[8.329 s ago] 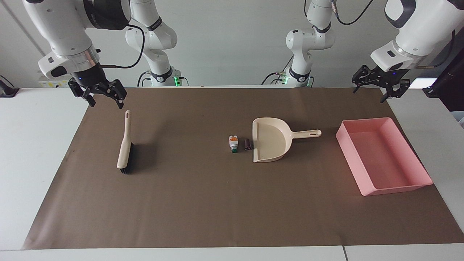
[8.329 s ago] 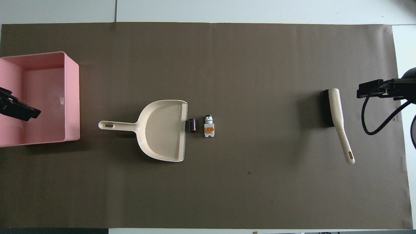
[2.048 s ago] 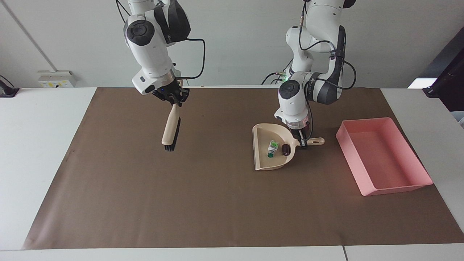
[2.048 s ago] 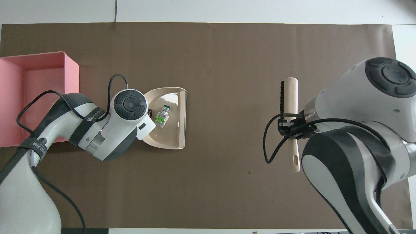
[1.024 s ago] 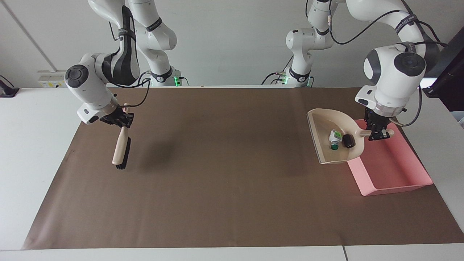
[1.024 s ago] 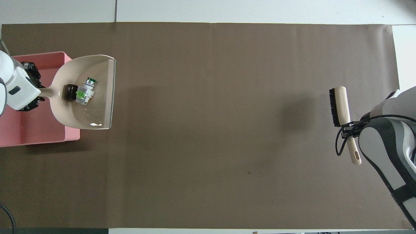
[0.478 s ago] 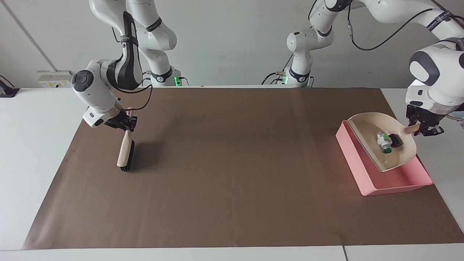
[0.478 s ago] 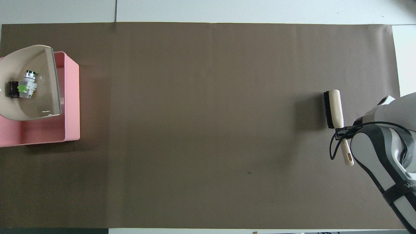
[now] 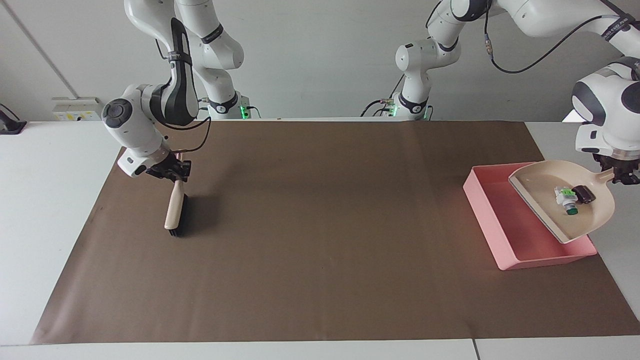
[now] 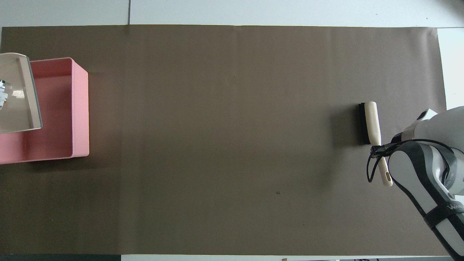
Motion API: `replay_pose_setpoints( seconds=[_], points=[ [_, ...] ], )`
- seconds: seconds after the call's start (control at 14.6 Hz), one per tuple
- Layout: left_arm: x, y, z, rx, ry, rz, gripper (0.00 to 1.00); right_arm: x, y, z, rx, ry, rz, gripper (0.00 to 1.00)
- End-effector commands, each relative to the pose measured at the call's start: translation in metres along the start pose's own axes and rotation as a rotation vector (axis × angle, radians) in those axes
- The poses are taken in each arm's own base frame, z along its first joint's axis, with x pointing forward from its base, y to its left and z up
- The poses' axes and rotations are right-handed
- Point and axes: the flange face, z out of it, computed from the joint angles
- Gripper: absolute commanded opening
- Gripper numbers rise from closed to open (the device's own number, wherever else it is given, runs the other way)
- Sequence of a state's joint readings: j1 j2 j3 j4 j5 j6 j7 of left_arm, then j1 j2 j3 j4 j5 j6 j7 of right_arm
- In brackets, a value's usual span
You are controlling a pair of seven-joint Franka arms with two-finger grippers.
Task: Clean e-waste and dump in bin
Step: 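Tilt the dustpan with the left gripper to dump items into the bin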
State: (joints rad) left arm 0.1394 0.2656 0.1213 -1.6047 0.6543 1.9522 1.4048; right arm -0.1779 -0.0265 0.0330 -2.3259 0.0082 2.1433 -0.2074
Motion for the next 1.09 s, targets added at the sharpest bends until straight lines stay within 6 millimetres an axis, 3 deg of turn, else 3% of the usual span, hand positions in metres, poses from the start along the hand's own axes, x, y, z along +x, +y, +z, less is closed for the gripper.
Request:
replay_pose_setpoints(
  seconds=[0.0, 0.27, 0.48, 0.75, 1.02],
  points=[
    [0.026, 0.003, -0.010, 0.037, -0.149, -0.004, 0.00, 0.008, -0.004, -0.019, 0.007, 0.037, -0.029, 1.00],
    [0.056, 0.022, -0.016, 0.082, -0.323, 0.025, 0.00, 0.024, 0.009, -0.060, -0.012, 0.127, -0.012, 1.00],
    [0.066, 0.029, -0.025, 0.064, -0.450, 0.018, 0.00, 0.027, 0.002, -0.123, -0.041, 0.202, -0.020, 1.00],
    [0.062, 0.032, -0.028, 0.052, -0.581, 0.047, 0.00, 0.033, -0.008, -0.203, -0.061, 0.202, 0.163, 1.00],
    [0.061, 0.029, -0.045, 0.071, -0.703, 0.074, 0.00, 0.017, -0.025, -0.269, -0.050, 0.160, 0.286, 1.00]
  ],
)
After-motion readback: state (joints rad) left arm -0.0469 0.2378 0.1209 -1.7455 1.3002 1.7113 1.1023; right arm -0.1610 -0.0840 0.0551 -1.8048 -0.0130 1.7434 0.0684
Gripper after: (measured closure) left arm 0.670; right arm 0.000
